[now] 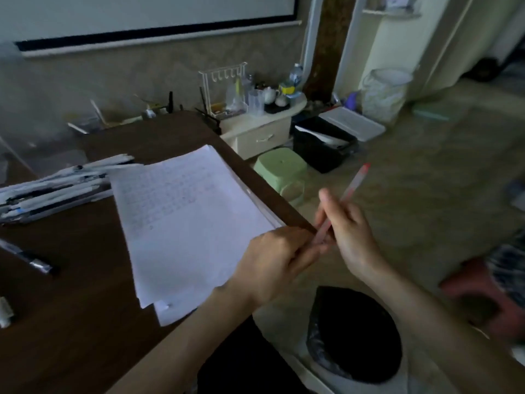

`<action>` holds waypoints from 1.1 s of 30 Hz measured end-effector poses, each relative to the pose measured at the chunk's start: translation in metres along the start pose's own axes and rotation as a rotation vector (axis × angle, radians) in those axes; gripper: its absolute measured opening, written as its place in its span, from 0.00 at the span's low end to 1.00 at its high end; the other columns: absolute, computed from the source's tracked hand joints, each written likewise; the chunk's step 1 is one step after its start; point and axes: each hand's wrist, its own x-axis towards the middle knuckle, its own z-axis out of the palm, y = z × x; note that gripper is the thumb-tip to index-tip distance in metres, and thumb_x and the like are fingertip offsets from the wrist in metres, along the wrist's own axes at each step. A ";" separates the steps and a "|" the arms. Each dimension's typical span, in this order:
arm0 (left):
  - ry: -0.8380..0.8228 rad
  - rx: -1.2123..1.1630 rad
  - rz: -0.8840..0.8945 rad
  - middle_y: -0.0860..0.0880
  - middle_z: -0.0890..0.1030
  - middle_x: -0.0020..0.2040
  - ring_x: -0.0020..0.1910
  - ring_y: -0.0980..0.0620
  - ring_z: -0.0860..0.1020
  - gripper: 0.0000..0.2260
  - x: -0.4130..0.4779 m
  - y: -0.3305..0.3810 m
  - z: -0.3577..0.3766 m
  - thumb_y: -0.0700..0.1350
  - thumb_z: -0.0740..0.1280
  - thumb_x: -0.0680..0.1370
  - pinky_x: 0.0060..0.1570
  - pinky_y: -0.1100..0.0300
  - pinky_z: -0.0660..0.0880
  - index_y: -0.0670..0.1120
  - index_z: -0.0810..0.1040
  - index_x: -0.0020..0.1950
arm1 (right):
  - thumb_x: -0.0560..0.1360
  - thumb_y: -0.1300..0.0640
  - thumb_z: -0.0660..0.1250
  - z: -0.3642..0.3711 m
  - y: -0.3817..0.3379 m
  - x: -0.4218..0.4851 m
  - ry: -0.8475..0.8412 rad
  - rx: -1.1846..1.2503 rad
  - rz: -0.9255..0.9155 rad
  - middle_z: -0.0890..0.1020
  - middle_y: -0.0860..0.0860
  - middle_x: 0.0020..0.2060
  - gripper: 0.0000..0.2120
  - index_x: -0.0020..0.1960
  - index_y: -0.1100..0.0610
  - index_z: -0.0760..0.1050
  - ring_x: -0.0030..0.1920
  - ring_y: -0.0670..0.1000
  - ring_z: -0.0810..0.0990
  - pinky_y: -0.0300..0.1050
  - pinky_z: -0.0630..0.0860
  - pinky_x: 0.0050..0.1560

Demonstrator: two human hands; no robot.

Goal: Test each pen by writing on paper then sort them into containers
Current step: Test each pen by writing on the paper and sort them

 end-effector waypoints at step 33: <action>0.056 0.457 -0.287 0.46 0.75 0.64 0.60 0.44 0.75 0.16 -0.065 -0.079 -0.103 0.53 0.58 0.80 0.57 0.45 0.72 0.48 0.76 0.63 | 0.77 0.58 0.63 0.023 -0.001 0.031 -0.354 -0.596 -0.284 0.78 0.47 0.43 0.06 0.51 0.56 0.78 0.42 0.42 0.76 0.34 0.72 0.42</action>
